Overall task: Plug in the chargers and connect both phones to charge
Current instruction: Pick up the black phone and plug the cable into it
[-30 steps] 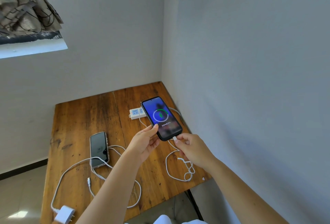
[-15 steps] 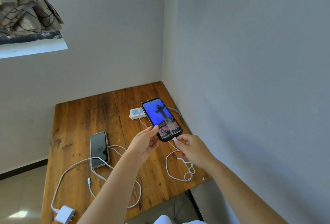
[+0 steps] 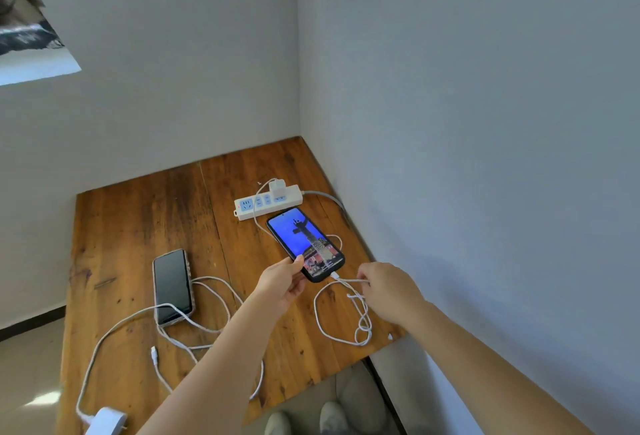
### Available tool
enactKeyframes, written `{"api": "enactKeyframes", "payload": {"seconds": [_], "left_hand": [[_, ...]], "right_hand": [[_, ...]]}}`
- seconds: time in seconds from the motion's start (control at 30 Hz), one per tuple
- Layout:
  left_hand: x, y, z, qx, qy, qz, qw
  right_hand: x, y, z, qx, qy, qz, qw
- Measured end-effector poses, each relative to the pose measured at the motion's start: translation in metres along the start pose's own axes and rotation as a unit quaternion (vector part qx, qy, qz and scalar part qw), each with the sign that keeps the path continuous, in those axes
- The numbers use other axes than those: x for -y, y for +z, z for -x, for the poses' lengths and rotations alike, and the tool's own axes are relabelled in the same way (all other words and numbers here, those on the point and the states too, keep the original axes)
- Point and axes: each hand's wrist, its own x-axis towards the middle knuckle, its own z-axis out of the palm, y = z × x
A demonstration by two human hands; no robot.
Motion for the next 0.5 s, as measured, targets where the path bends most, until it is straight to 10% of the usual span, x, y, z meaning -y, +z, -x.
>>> {"api": "enactKeyframes", "payload": {"seconds": [0.2,0.5], "left_hand": [[0.052,0.004,-0.064,-0.009,-0.058,-0.038,0.998],[0.09,0.005,-0.115,0.008,-0.082,-0.06,0.995]], "right_hand": [[-0.05,0.029,-0.023,0.056,-0.004,0.267,0.962],[-0.071,0.078,-0.051,0.035,0.148,-0.066,0.986]]}}
